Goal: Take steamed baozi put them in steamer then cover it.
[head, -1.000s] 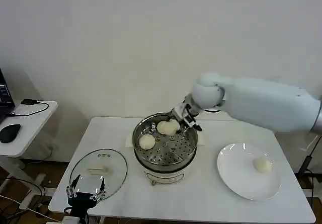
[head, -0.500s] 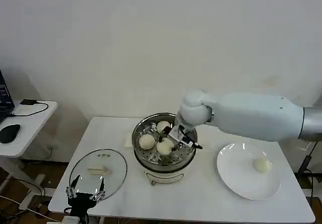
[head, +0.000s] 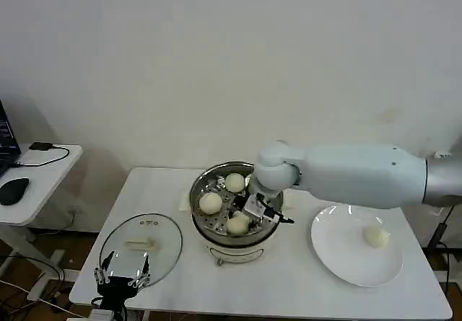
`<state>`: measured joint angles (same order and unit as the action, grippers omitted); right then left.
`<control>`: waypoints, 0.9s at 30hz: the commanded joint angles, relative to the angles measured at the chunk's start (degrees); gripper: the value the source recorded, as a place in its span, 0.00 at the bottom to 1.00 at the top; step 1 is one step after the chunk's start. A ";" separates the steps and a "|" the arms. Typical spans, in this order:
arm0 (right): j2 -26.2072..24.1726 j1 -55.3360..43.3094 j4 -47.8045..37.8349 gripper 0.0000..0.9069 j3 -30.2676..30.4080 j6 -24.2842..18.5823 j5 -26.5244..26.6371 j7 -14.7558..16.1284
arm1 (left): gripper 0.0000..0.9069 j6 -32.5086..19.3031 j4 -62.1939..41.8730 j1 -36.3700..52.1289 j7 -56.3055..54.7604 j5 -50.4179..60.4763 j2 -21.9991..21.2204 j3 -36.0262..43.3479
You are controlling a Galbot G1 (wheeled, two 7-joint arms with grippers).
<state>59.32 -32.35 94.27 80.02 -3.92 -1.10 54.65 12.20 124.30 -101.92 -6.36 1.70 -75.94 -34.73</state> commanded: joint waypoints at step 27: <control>-3.96 -4.06 -8.96 1.00 -7.90 6.21 8.28 -1.55 | 1.00 -0.01 -0.38 0.87 0.09 -0.15 0.99 0.62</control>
<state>58.11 -34.65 89.72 76.74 -3.72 0.48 53.78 12.14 123.93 -101.12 -6.30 1.55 -75.13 -34.20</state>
